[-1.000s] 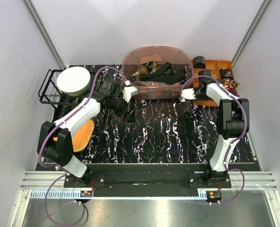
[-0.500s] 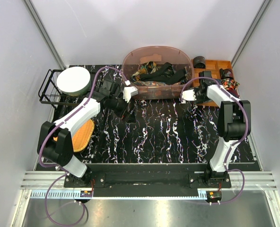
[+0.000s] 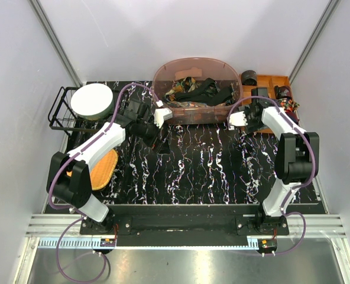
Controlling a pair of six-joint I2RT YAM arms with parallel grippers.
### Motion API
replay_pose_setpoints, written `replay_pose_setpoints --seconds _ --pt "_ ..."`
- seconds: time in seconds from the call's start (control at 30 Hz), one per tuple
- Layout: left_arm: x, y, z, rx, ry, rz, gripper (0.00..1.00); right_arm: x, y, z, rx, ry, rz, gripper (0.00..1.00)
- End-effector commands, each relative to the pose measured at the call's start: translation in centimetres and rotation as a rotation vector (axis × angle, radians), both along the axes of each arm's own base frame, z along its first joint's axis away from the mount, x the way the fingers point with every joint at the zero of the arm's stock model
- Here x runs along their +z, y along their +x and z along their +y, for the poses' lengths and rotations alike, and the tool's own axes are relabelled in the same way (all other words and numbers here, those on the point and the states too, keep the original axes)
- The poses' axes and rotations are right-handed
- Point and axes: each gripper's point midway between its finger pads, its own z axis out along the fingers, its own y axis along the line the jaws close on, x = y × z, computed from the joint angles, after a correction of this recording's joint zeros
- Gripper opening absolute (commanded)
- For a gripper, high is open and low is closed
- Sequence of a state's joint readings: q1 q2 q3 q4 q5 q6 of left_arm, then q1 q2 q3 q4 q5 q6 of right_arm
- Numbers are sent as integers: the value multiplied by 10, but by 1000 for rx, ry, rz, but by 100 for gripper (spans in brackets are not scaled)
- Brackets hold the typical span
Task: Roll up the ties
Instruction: Place the tie in the storage box, then reset both arms
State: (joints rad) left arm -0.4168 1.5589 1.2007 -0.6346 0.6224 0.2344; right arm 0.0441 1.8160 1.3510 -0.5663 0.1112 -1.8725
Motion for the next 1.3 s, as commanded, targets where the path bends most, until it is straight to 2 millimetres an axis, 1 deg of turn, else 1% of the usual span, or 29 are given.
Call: replay_pose_setpoints --seconds 0.0,0.03,0.07,0.17,0.2,0.27,0.3,0.37,0.4,0.47,0.5,0.57,0.6,0.63,0.67,0.7,0.73,0.77,0.8,0.83,0.87,0.93,1.0,1.03,1.1,1.13,1.2,1.23,1.27 --pt "26 1 -6 -16 -68 -56 99 14 -27 11 66 15 34 82" --pt "27 2 -5 -15 -66 -62 99 18 -31 12 74 20 27 83" --pt "29 2 -5 -13 -65 -74 99 11 -40 13 80 25 49 84" --pt "34 2 0 -9 -55 -101 99 15 -53 17 88 54 49 88" --pt "35 1 0 -10 -52 -108 99 22 -58 19 86 66 36 90" --pt "40 -1 4 -11 -43 -130 99 25 -69 24 87 107 38 97" --pt "42 -2 5 -12 -38 -138 99 37 -74 26 74 131 9 99" --pt "46 -5 11 -10 -21 -165 99 43 -86 33 66 188 -1 100" --pt "53 -9 14 -4 -24 -193 99 47 -91 34 34 221 -10 100" --pt "53 -11 23 25 5 -219 99 65 -100 38 -4 288 -66 100" --pt "63 -15 27 35 -1 -256 99 77 -106 40 -83 358 -102 100" --pt "67 -12 38 100 33 -290 99 99 -105 42 -188 459 -159 100" --pt "73 -10 42 123 38 -309 99 107 -107 42 -334 562 -181 100" --pt "82 -11 47 145 50 -330 99 130 -101 39 -412 610 -242 100" --pt "87 -11 49 156 52 -337 99 140 -100 36 -495 660 -269 100" --pt "98 -9 50 179 47 -352 99 145 -99 35 -646 763 -281 100" --pt "103 -3 57 237 70 -359 99 167 -101 29 -725 821 -314 100" --pt "106 0 60 298 65 -336 99 173 -103 28 -797 875 -314 100" --pt "121 7 62 331 54 -354 99 177 -107 36 -901 985 -287 100" --pt "124 9 66 359 62 -349 99 189 -113 28 -979 1036 -290 100" --pt "129 13 68 402 51 -342 99 192 -117 30 -1032 1086 -275 100" --pt "142 20 79 463 41 -367 99 193 -131 44 -1153 1207 -183 100" --pt "145 20 86 506 48 -368 99 192 -143 51 -1252 1297 -124 100" --pt "138 17 91 521 75 -354 99 178 -154 61 -1285 1315 -37 100" --pt "125 9 100 558 102 -323 99 169 -170 73 -1336 1366 27 100" --pt "118 6 106 574 115 -319 99 148 -179 76 -1382 1348 79 100" --pt "103 -7 120 602 135 -318 99 139 -194 84 -1402 1377 122 100" --pt "98 -10 126 620 150 -320 99 122 -202 86 -1435 1359 162 100" --pt "94 -13 132 639 160 -323 99 118 -207 88 -1441 1363 171 100"
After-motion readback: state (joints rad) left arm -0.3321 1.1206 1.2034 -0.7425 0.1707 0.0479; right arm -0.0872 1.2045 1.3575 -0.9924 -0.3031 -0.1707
